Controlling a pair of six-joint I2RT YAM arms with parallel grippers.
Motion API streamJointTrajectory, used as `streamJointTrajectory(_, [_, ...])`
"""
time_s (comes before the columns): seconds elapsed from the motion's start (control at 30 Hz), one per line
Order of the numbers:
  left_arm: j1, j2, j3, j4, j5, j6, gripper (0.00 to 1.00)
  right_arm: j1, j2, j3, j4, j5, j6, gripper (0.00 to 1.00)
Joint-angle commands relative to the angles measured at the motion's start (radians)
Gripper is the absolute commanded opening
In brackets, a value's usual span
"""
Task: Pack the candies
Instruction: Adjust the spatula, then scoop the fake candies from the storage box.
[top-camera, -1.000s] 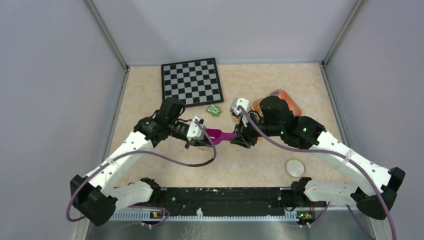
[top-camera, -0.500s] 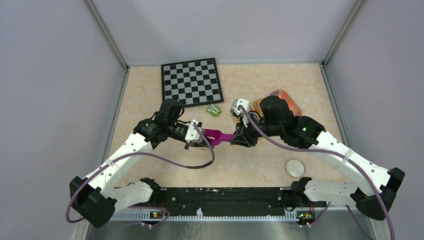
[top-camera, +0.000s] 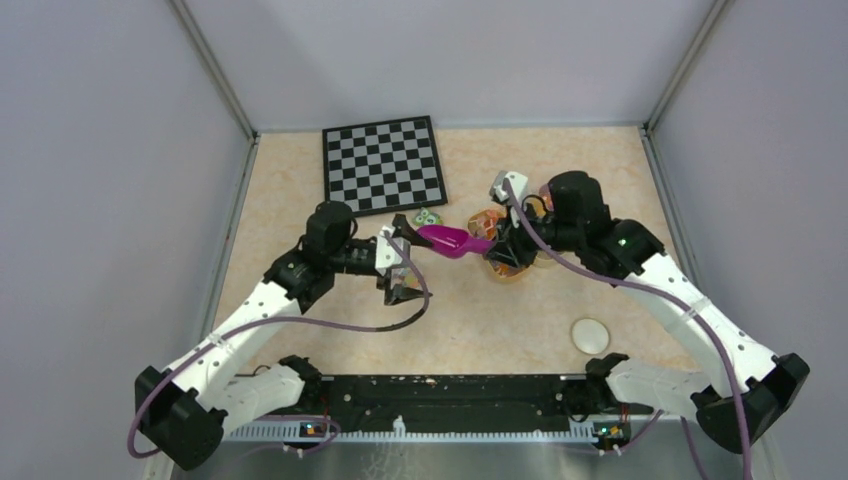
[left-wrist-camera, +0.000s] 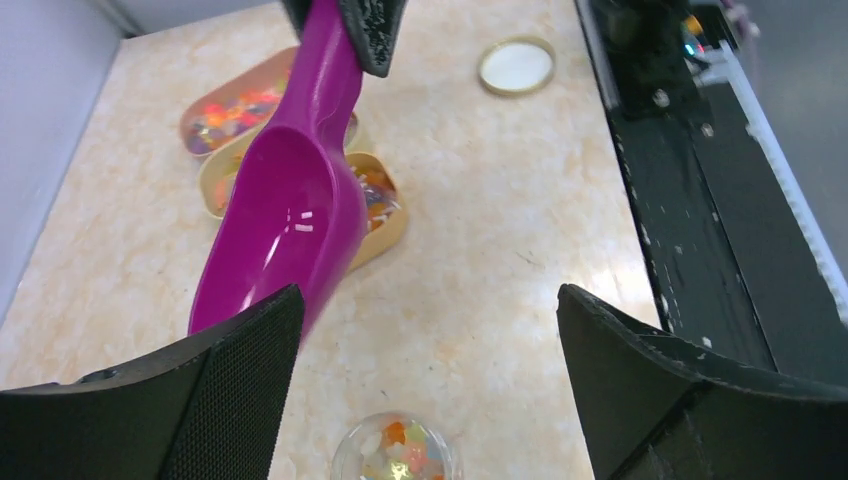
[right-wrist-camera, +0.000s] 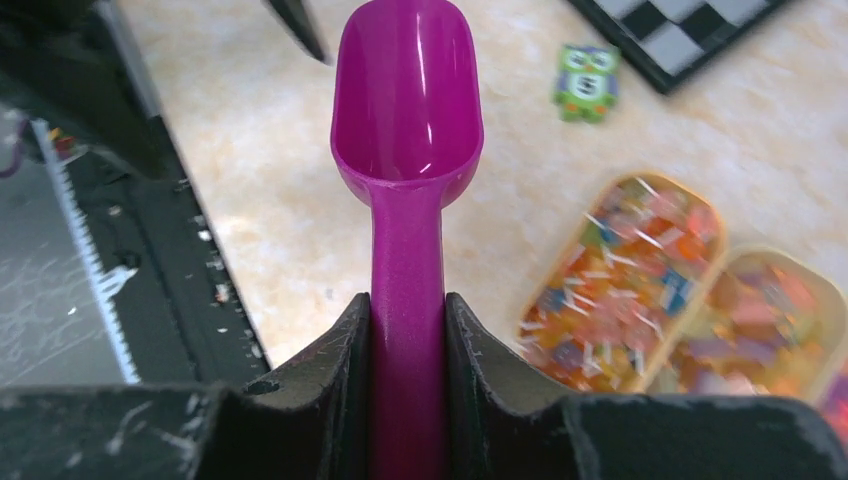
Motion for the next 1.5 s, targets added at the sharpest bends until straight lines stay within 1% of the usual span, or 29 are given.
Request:
streamJointTrajectory(0.0, [-0.002, 0.009, -0.017, 0.305, -0.119, -0.322, 0.99, -0.131, 0.001, 0.104, -0.033, 0.109, -0.073, 0.0])
streamJointTrajectory(0.03, [-0.003, 0.03, -0.009, 0.373, -0.158, -0.399, 0.99, -0.149, 0.01, 0.126, -0.056, 0.15, -0.08, 0.0])
streamJointTrajectory(0.07, [-0.002, 0.054, 0.009, 0.407, -0.215, -0.482, 0.99, -0.173, 0.016, 0.142, -0.073, 0.173, -0.09, 0.0])
streamJointTrajectory(0.13, [-0.003, 0.128, 0.086, 0.397, -0.339, -0.625, 0.99, -0.249, 0.02, 0.154, -0.088, 0.178, -0.111, 0.0])
streamJointTrajectory(0.2, [-0.002, 0.228, 0.184, 0.346, -0.327, -0.667, 0.99, -0.341, 0.027, 0.163, -0.095, 0.188, -0.124, 0.0])
streamJointTrajectory(0.27, [-0.002, 0.327, 0.252, 0.349, -0.303, -0.696, 0.99, -0.394, 0.041, 0.175, -0.118, 0.22, -0.143, 0.0])
streamJointTrajectory(0.33, [-0.003, 0.426, 0.296, 0.403, -0.289, -0.745, 0.99, -0.429, 0.054, 0.187, -0.144, 0.281, -0.181, 0.0])
streamJointTrajectory(0.47, [-0.003, 0.567, 0.349, 0.551, -0.387, -0.924, 0.99, -0.502, 0.089, 0.195, -0.177, 0.355, -0.245, 0.0])
streamJointTrajectory(0.57, [-0.002, 0.673, 0.413, 0.624, -0.423, -1.039, 0.95, -0.572, 0.147, 0.197, -0.212, 0.398, -0.267, 0.0])
streamJointTrajectory(0.67, [-0.002, 0.792, 0.497, 0.686, -0.424, -1.122, 0.89, -0.595, 0.185, 0.181, -0.243, 0.51, -0.295, 0.0])
streamJointTrajectory(0.77, [-0.001, 0.915, 0.632, 0.675, -0.436, -1.218, 0.84, -0.61, 0.214, 0.153, -0.287, 0.514, -0.386, 0.0])
streamJointTrajectory(0.8, [0.0, 0.961, 0.68, 0.653, -0.428, -1.252, 0.82, -0.611, 0.217, 0.144, -0.286, 0.542, -0.398, 0.0])
streamJointTrajectory(0.87, [0.0, 1.047, 0.77, 0.654, -0.382, -1.312, 0.77, -0.612, 0.213, 0.13, -0.275, 0.552, -0.423, 0.0])
streamJointTrajectory(0.97, [-0.002, 1.176, 0.861, 0.74, -0.355, -1.427, 0.68, -0.611, 0.188, 0.101, -0.231, 0.577, -0.469, 0.0])
streamJointTrajectory(1.03, [-0.001, 1.249, 0.913, 0.81, -0.365, -1.5, 0.63, -0.61, 0.197, 0.09, -0.218, 0.576, -0.508, 0.0])
streamJointTrajectory(1.13, [-0.001, 1.37, 1.022, 0.86, -0.369, -1.592, 0.6, -0.611, 0.226, 0.072, -0.205, 0.578, -0.546, 0.0])
streamJointTrajectory(1.23, [-0.002, 1.487, 1.157, 0.879, -0.349, -1.669, 0.59, -0.619, 0.225, 0.031, -0.162, 0.547, -0.594, 0.0])
streamJointTrajectory(1.33, [-0.002, 1.579, 1.253, 0.93, -0.359, -1.755, 0.58, -0.632, 0.233, 0.009, -0.108, 0.494, -0.623, 0.0])
streamJointTrajectory(1.47, [-0.01, 1.669, 1.354, 0.967, -0.407, -1.805, 0.56, -0.632, 0.266, -0.002, -0.051, 0.467, -0.638, 0.0])
